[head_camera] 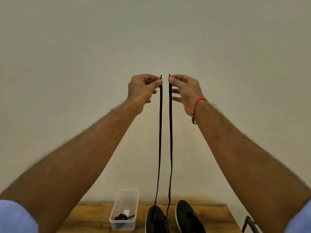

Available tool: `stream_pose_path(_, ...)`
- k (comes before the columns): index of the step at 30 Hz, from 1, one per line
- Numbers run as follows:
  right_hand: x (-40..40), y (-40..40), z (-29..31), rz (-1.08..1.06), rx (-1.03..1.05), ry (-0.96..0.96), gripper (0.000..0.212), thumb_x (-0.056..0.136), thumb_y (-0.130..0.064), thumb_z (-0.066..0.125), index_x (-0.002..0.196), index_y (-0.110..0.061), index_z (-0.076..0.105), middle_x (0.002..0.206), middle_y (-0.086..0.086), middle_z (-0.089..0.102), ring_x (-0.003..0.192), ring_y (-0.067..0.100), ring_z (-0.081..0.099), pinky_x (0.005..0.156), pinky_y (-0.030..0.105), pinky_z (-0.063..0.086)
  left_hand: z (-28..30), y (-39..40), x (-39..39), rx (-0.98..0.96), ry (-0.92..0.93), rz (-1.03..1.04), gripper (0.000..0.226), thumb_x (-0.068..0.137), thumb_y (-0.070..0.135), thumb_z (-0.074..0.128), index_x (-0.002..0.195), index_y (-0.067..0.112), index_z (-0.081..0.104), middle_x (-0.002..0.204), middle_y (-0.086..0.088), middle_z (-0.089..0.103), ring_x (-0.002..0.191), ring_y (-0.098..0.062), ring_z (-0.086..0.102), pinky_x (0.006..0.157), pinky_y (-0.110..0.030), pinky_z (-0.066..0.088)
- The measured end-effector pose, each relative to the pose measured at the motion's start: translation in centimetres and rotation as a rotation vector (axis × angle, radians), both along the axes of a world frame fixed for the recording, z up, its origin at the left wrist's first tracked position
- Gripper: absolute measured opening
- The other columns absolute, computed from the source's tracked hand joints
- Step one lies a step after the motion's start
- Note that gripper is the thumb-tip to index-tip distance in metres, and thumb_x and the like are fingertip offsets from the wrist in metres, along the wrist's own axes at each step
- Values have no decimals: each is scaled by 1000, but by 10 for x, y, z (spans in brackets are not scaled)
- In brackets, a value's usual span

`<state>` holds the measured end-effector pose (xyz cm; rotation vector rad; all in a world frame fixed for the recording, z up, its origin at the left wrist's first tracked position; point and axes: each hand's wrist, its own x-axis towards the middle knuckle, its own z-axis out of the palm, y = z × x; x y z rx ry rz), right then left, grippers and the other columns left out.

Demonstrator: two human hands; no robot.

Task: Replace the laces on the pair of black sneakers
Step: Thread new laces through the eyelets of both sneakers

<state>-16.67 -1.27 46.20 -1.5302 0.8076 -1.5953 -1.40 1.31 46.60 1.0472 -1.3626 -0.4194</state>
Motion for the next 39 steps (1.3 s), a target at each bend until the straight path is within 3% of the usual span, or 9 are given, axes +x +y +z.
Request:
stream_pose_path(8,-1,6,24,-94,-79,95,19,88,-30,76,103,-19,73,93,-8,76,96,15,71,93,47,55,23,0,-8,-33,-38,34,15,93,35,74,104,27,75,99,11,74,88,-9,71,72,-40,62)
stream_pose_path(13,2,7,31,-114,-91,123,19,89,-30,75,104,-19,74,100,-7,75,97,15,69,92,46,54,31,-1,-7,-28,-35,65,16,93,36,73,105,26,74,103,9,73,91,-11,70,70,-39,60)
stream_pose_path(21,7,8,47,-127,-114,164,12,88,-29,75,98,-22,73,103,-6,74,100,17,68,89,39,54,40,-5,-2,3,-16,57,10,94,35,71,100,28,71,105,7,71,95,-13,69,78,-46,60)
stream_pose_path(39,10,5,52,-111,-102,190,14,88,-29,75,100,-21,74,100,-8,74,100,17,68,94,45,52,47,-8,-2,-3,7,56,13,92,36,74,101,27,74,106,7,70,99,-16,67,76,-45,59)
